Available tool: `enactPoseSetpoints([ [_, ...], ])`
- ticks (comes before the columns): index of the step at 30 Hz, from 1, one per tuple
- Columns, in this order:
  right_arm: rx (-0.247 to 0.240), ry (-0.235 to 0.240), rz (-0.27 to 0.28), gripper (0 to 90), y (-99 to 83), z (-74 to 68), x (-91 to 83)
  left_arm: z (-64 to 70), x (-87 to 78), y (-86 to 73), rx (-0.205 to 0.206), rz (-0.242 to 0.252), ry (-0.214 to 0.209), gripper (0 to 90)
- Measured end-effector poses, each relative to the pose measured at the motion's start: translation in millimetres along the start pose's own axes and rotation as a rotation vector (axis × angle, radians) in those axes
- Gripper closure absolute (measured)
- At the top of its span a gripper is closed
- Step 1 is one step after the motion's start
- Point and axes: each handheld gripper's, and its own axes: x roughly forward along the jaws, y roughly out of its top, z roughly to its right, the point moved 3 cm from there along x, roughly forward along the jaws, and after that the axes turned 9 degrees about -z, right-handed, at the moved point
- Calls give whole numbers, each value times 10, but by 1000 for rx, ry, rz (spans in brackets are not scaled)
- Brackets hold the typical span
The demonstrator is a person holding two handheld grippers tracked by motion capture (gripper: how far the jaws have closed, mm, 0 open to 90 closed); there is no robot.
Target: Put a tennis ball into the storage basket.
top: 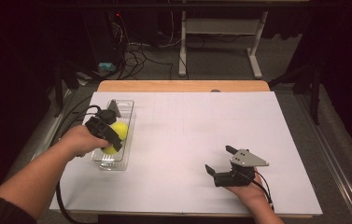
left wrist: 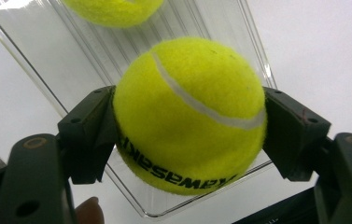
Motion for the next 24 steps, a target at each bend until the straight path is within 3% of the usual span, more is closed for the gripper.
enactPoseSetpoints([
  [5,-2,-1,3,3,7,-3,1,9,-11,2,9,-3,-2,254],
  [8,1,0,3,3,7,-4,2,37,-27,-1,27,-10,-25,108],
  [11,2,2,1,3,7,-6,4,65,-34,9,38,-15,-12,7],
  [16,1,2,6,3,10,-7,-1,68,-26,27,25,-16,11,6],
  [24,0,1,5,2,11,-4,-9,42,-55,14,16,2,-1,6],
])
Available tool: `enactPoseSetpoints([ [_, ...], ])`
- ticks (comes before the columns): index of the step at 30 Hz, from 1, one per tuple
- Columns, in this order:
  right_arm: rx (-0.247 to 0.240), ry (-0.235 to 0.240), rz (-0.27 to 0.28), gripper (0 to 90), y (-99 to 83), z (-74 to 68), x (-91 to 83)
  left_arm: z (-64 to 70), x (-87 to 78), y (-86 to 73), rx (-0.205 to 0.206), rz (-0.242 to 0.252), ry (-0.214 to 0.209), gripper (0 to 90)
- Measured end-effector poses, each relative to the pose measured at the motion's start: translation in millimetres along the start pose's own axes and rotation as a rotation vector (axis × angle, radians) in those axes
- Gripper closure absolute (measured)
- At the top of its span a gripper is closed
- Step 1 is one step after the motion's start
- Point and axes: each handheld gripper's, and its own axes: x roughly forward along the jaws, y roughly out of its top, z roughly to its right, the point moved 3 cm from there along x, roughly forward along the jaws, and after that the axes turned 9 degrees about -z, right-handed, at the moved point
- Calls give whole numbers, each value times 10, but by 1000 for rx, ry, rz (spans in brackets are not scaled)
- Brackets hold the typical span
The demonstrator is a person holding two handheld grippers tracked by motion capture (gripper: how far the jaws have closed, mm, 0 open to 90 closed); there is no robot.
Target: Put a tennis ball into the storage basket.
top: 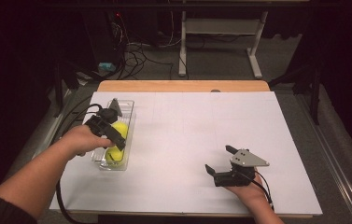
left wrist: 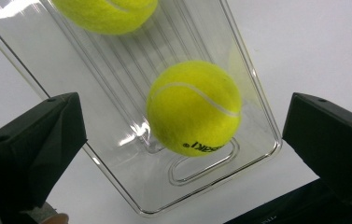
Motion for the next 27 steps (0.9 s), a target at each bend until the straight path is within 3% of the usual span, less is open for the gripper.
enactPoseSetpoints([
  [10,-1,-2,4,3,4,-4,5,115,-11,47,20,13,-2,6],
  [27,-2,-4,4,3,4,5,-12,540,-42,259,101,22,-7,7],
])
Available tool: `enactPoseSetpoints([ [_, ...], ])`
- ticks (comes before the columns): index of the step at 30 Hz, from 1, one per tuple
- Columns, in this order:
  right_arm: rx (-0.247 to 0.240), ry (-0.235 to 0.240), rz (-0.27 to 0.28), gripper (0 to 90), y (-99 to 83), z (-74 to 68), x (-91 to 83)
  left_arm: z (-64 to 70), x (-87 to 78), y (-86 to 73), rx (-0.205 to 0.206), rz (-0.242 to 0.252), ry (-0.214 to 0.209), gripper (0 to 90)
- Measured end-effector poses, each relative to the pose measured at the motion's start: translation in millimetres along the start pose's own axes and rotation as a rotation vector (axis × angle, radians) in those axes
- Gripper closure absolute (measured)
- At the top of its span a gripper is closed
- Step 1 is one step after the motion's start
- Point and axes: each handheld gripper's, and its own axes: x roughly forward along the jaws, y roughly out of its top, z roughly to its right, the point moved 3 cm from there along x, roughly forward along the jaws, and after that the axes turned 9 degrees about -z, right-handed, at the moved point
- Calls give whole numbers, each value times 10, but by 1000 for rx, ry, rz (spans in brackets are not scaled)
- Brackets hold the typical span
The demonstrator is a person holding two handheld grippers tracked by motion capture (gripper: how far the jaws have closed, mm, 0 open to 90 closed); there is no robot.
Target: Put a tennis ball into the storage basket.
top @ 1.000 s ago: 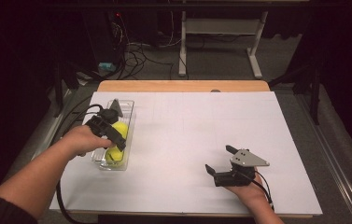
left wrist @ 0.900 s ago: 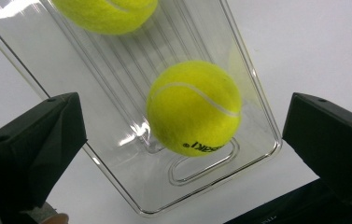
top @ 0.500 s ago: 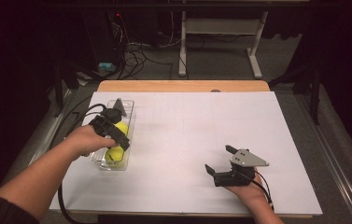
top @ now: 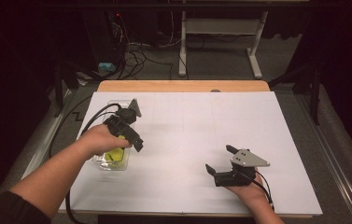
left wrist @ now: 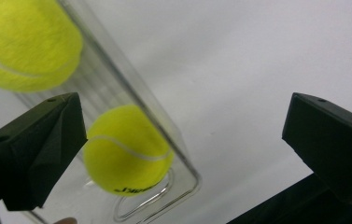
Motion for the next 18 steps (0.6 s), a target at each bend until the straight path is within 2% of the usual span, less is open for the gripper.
enactPoseSetpoints([
  [10,-3,1,1,3,2,-2,3,261,26,151,50,3,-17,7],
  [18,1,-1,5,3,0,5,-5,359,49,218,63,2,-23,7],
])
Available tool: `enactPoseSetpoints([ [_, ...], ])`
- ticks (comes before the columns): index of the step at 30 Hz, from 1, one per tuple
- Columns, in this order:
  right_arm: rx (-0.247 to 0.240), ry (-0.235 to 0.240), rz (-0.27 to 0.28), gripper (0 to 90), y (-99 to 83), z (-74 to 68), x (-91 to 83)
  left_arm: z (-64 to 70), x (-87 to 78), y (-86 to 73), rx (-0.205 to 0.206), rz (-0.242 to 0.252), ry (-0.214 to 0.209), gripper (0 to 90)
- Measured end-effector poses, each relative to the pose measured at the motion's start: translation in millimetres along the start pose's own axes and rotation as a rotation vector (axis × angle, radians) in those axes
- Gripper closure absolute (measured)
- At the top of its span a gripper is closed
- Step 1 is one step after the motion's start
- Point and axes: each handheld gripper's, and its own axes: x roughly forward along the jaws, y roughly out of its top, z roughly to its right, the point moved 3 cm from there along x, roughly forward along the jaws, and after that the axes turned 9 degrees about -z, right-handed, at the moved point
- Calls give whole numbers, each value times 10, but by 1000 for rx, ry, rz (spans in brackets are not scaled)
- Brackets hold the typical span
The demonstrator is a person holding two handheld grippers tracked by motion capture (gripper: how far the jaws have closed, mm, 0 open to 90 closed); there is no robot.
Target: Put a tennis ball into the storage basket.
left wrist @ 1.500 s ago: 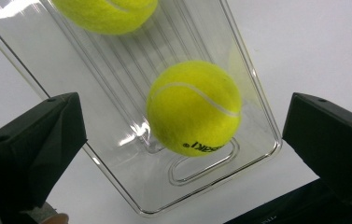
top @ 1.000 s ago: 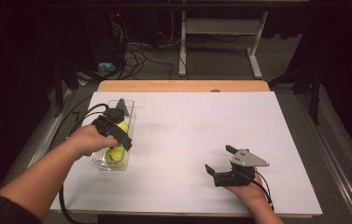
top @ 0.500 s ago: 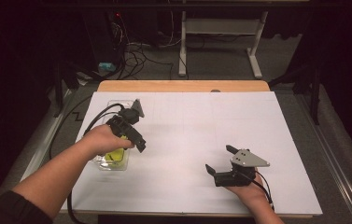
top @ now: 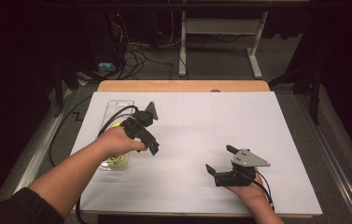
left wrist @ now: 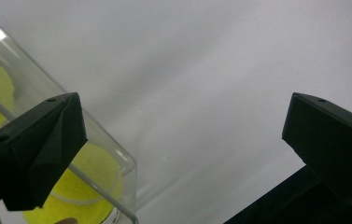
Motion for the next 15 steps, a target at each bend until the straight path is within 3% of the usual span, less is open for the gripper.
enactPoseSetpoints([
  [7,1,1,0,3,2,-4,0,29,6,22,9,10,-14,7],
  [15,0,2,3,3,1,-1,-4,71,213,70,19,-7,-27,7],
])
